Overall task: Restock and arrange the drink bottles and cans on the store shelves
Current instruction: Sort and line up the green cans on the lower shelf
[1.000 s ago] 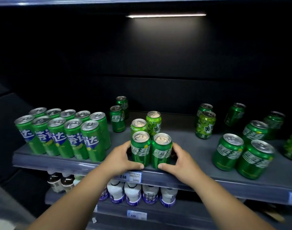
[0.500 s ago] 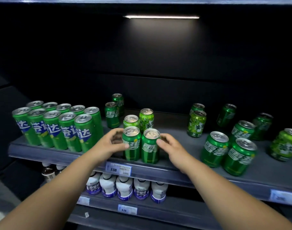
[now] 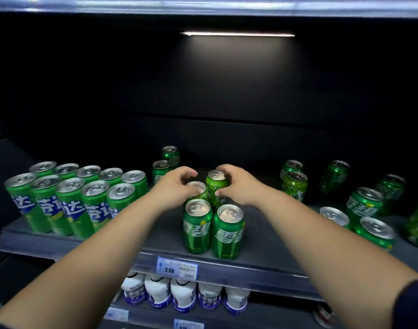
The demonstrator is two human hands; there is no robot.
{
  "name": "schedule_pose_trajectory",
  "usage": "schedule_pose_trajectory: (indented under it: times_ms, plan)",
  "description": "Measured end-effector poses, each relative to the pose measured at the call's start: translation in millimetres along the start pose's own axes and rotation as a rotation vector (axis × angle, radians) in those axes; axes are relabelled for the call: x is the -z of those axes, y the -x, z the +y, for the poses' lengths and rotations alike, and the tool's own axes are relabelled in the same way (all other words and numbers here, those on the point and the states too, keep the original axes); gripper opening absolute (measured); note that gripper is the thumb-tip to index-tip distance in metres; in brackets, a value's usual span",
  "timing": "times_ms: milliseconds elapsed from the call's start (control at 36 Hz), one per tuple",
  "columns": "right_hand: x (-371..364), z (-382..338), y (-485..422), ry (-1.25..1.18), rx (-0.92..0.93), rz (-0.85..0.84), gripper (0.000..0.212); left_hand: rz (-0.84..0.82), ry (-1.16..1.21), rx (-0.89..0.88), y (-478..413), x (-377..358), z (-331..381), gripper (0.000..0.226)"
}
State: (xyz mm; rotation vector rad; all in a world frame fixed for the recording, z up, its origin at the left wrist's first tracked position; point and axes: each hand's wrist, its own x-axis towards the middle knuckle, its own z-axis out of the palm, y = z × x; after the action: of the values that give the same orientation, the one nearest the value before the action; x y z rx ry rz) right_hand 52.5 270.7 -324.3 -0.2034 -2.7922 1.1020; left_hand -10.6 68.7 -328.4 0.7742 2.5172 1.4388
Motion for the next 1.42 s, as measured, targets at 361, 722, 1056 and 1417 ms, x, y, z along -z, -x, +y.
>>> schedule_pose_trajectory:
  times_ms: [361,722,1056,1417]
  plan:
    - [-21.3,1.6,-24.3,0.166,-0.024,0.075,0.082,-0.114,-0.248,0.051,-26.1,2.8,15.4,0.048]
    - [95.5,-13.8,39.5,0.023,0.055,0.295,0.089,-0.052,-0.322,-0.127,-36.4,5.1,111.5,0.058]
    - [245.1,58.4,194.4,0.016,0.016,0.529,0.089,-0.183,-0.122,-0.385,-0.2,-133.6,267.8,0.055]
    - [317.8,214.8,321.7,0.038,-0.167,0.511,0.086,-0.447,-0.14,-0.353,37.6,-338.3,338.2,0.045]
